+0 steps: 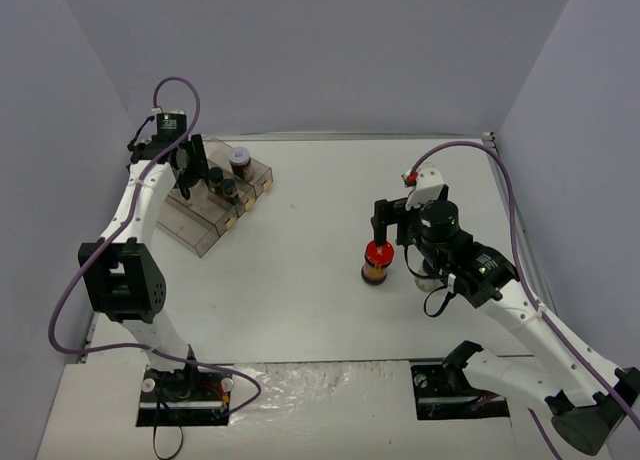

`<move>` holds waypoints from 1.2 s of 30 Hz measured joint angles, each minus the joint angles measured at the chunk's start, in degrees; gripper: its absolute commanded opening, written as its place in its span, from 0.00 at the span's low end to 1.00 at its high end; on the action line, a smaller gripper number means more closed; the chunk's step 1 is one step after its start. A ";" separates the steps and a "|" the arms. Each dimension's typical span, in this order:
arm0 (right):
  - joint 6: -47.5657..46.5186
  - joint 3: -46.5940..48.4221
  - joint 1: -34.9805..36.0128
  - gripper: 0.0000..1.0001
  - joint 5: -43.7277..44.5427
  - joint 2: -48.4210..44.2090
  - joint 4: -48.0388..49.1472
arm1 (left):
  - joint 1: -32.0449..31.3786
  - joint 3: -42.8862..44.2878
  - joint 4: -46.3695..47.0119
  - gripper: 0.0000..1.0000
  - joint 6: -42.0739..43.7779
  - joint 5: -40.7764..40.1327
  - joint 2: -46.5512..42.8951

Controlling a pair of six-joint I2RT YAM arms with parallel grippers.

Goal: Organize the condiment bottles

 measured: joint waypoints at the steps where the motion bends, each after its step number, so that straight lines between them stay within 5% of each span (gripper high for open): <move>1: 0.03 0.00 0.00 1.00 -0.03 0.00 0.00 | 0.18 0.39 0.22 0.00 -0.01 0.13 1.78; 23: 0.46 0.00 -0.09 1.00 0.17 -1.97 -0.50 | 1.28 -0.68 8.01 0.01 -2.16 -2.44 12.02; 27: 0.53 0.00 -0.12 1.00 0.57 -2.32 -0.61 | 1.76 -0.91 8.88 0.14 -2.34 -2.73 13.54; 31: 0.79 -0.02 -0.39 1.00 1.04 -2.32 -1.08 | 2.52 -1.11 10.11 0.47 -2.63 -2.90 15.07; 36: 1.69 -0.02 -0.44 1.00 2.72 -2.56 -1.56 | 3.04 -1.99 11.81 0.76 -3.45 -3.29 15.14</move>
